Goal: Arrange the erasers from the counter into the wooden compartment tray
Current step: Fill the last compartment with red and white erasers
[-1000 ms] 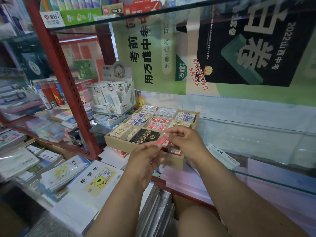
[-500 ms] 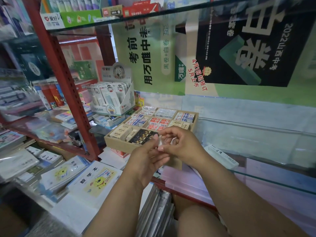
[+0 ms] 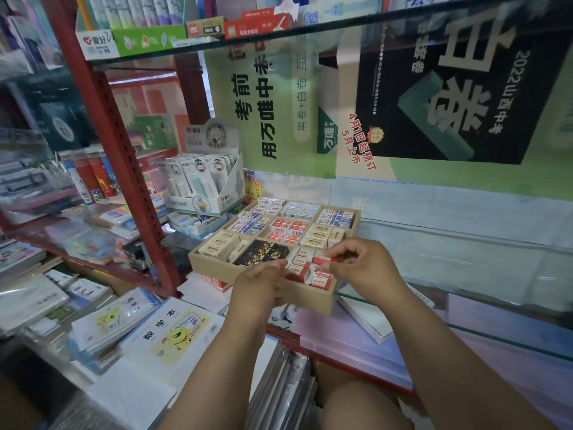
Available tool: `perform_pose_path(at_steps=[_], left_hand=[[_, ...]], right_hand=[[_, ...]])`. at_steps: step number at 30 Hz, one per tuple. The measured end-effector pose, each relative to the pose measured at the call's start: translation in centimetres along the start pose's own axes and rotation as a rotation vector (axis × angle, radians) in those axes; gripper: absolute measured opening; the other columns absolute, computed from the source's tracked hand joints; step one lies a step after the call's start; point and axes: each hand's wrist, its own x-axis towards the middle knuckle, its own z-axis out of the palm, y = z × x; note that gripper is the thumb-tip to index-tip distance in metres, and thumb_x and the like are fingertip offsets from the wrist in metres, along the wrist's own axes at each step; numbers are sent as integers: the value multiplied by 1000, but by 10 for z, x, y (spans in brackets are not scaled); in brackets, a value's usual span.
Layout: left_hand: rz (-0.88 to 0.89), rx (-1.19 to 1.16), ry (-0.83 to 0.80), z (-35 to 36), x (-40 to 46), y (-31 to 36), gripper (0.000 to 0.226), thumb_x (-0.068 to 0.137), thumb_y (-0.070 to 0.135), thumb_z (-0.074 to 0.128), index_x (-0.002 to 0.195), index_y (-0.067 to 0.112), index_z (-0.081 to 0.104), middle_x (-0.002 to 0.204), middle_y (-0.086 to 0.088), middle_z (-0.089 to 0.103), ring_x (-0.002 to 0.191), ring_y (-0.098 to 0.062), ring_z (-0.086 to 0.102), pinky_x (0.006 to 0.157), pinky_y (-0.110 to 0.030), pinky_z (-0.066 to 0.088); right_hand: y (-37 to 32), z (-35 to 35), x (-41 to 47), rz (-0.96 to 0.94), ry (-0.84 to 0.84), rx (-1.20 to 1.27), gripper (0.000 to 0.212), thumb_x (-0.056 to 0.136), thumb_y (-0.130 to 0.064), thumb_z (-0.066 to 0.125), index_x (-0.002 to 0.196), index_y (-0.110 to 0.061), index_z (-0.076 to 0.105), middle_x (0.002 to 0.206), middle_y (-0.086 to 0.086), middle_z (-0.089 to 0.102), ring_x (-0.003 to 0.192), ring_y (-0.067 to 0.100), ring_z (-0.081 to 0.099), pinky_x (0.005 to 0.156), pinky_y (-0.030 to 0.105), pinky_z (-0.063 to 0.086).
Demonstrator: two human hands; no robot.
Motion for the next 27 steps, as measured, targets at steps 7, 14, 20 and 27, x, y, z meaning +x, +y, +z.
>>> perform_pose_path(at_steps=[7,14,20,27], left_hand=[[440,636,-143,-6,8,-31,29,100,21,43,101,14,71,100,7,64,93,0,51,91,-12,36],[505,863,-168,-8,16,-38,38,103,25,40,136,16,56,146,4,47,140,-12,28,115,-22,14],[559,981,-184,-10,16,-45,44,102,36,33,141,24,49,149,7,39,141,-13,24,117,-28,15],[528,1153,-273,3,11,-46,48,103,39,28,151,32,28,161,13,14,148,-5,4,120,-39,-4]], right_hand=[[17,11,-7,-59,-18,-276,11,74,-7,73,78,-17,72,78,-9,65,62,-1,55,58,7,40],[24,22,0,-213,50,-362,6,74,-4,74,80,-4,75,88,4,67,81,14,59,77,21,47],[36,20,-6,-296,23,-438,23,90,-17,58,82,-5,76,92,4,62,94,19,51,80,26,40],[31,20,-18,-314,-41,-596,66,89,-46,18,100,-9,72,110,0,57,104,12,40,91,23,35]])
